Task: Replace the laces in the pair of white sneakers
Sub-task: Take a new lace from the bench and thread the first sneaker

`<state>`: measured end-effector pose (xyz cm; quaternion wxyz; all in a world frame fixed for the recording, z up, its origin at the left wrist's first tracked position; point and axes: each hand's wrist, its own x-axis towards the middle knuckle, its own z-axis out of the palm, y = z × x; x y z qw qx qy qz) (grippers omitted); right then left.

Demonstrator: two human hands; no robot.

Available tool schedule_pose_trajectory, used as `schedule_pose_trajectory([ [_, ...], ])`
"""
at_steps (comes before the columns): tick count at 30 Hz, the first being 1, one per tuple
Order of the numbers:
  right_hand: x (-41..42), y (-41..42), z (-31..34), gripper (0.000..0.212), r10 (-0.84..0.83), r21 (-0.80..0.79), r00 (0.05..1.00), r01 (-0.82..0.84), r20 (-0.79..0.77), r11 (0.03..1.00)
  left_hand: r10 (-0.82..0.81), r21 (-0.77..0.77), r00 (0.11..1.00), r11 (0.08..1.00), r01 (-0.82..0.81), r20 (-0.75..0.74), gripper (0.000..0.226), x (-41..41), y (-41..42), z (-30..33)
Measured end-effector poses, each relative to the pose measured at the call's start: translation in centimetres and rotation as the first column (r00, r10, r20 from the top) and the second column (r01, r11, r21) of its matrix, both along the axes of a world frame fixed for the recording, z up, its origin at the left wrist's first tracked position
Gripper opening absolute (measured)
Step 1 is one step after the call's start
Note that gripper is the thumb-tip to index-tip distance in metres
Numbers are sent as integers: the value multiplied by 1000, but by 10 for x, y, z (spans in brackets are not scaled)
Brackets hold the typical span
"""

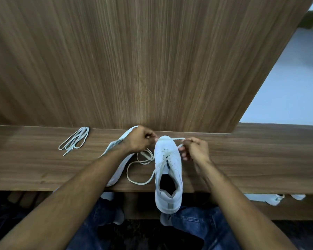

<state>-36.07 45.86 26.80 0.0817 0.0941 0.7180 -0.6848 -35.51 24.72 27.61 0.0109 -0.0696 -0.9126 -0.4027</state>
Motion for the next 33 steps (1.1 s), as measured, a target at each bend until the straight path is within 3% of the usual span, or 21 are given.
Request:
schedule_pose_trajectory([
  [2,1,13,-14,12,-105,-86,982,119,160,989,60,-139,998,989,-55,33,12,1,-19,-11],
  [4,5,20,-26,7,-110,-70,968,129,226,989,115,-174,992,979,-103,60,12,5,-28,-15],
  [7,12,11,-25,19,6,-52,996,-1,94,999,98,-141,994,986,-92,38,11,8,-19,-11],
  [10,14,-10,-14,34,275,86,958,-268,-83,960,-3,-87,1000,996,3,-6,11,8,6,-4],
  [13,10,-24,-10,6,427,308,886,-362,-180,880,-58,-59,998,997,56,-39,10,7,22,-2],
  [14,8,-23,-11,12,423,368,883,-331,-204,869,-56,-42,997,998,55,-45,11,6,24,-2],
  [16,5,-14,-10,19,349,362,915,-262,-201,895,-7,-8,999,1000,6,-53,12,6,17,-8],
  [19,0,8,-11,17,99,98,990,-89,-99,991,100,17,995,995,-99,-17,19,7,-8,-20],
  [22,-6,35,-13,13,-135,-78,991,135,14,988,156,23,988,987,-156,6,29,13,-33,-30],
  [26,-9,55,-22,11,-157,-93,972,175,175,980,247,141,968,958,-250,41,21,19,-43,-32],
  [29,-8,55,-32,10,-119,-66,968,136,220,988,335,456,935,818,-350,116,9,22,-31,-22],
  [33,-4,45,-40,9,-71,-61,969,88,235,994,405,795,865,396,-459,298,10,20,-15,-4],
])
